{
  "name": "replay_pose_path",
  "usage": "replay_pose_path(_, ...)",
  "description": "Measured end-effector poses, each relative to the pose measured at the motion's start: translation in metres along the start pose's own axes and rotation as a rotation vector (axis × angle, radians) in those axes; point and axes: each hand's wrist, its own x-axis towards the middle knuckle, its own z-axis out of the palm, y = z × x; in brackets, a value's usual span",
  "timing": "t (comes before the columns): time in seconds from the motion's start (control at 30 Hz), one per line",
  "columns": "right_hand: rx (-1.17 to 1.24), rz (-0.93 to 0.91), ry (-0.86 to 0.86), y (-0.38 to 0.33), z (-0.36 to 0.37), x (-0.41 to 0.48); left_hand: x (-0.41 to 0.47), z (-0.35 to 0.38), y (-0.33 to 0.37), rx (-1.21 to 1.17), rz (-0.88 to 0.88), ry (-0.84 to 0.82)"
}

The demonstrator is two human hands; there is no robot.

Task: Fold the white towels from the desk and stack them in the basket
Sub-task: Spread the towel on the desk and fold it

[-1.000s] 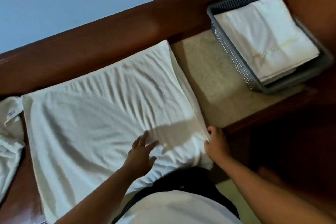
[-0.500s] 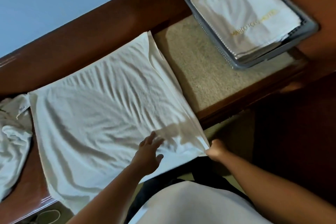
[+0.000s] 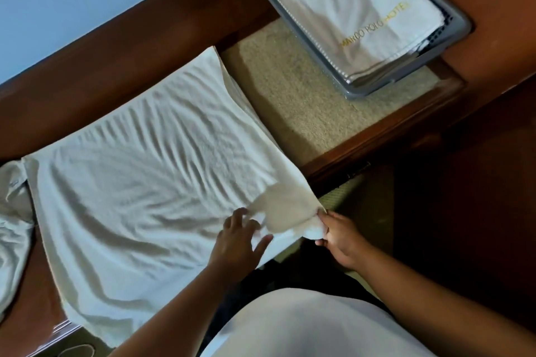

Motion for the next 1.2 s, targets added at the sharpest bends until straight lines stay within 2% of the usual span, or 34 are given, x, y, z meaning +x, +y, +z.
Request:
replay_pose_path(0.1, 0.013, -0.071, -0.065, -0.001, 0.011, -0.009, -0.007, 0.011, 0.012, 0.136, 0.147, 0.022)
replay_pose_path(0.2, -0.102, -0.112, -0.192, -0.004, 0.020, -0.024, -0.004, 0.010, 0.008, 0.226, 0.169, 0.026)
replay_pose_path(0.23, -0.203, -0.155, -0.225, -0.006, 0.021, -0.029, -0.001, 0.007, 0.005, 0.222, 0.158, 0.030)
replay_pose_path(0.27, -0.405, -0.210, -0.245, -0.008, 0.020, -0.031, -0.001, 0.003, 0.000, 0.210, 0.155, 0.035)
replay_pose_path(0.33, -0.957, -0.335, -0.165, -0.012, 0.016, -0.025, -0.003, -0.003, -0.010, 0.190, 0.210, 0.071)
replay_pose_path(0.37, -1.155, -0.381, -0.107, -0.014, 0.012, -0.022, -0.007, -0.006, -0.014, 0.168, 0.232, 0.099)
replay_pose_path(0.43, -1.255, -0.431, -0.030, -0.018, 0.002, -0.015, -0.014, -0.014, -0.019, 0.097, 0.228, 0.157)
replay_pose_path(0.53, -1.172, -0.438, 0.068, -0.020, -0.008, -0.007, -0.027, -0.026, -0.024, 0.025, 0.202, 0.218)
replay_pose_path(0.67, -0.928, -0.191, 0.099, -0.005, 0.010, -0.005, -0.035, -0.035, -0.026, -0.016, 0.175, 0.226)
replay_pose_path(0.73, -0.661, 0.034, 0.004, 0.006, 0.031, -0.011, -0.038, -0.041, -0.026, -0.035, 0.160, 0.239)
replay_pose_path(0.8, -0.466, 0.161, -0.152, 0.015, 0.048, -0.014, -0.041, -0.047, -0.027, -0.060, 0.157, 0.267)
replay_pose_path(0.9, -0.015, 0.166, -0.313, 0.018, 0.070, -0.013, -0.044, -0.054, -0.033, -0.083, 0.176, 0.306)
replay_pose_path(0.97, 0.158, 0.100, -0.341, 0.011, 0.082, -0.012, -0.046, -0.057, -0.040, -0.080, 0.210, 0.314)
replay_pose_path(1.07, 0.076, 0.011, -0.342, -0.004, 0.099, -0.013, -0.047, -0.055, -0.051, -0.037, 0.262, 0.304)
replay_pose_path(1.13, -0.002, -0.028, -0.221, -0.014, 0.107, -0.014, -0.047, -0.052, -0.055, -0.026, 0.279, 0.302)
replay_pose_path(1.2, -0.119, -0.155, -0.070, -0.029, 0.111, -0.017, -0.047, -0.051, -0.051, -0.024, 0.295, 0.300)
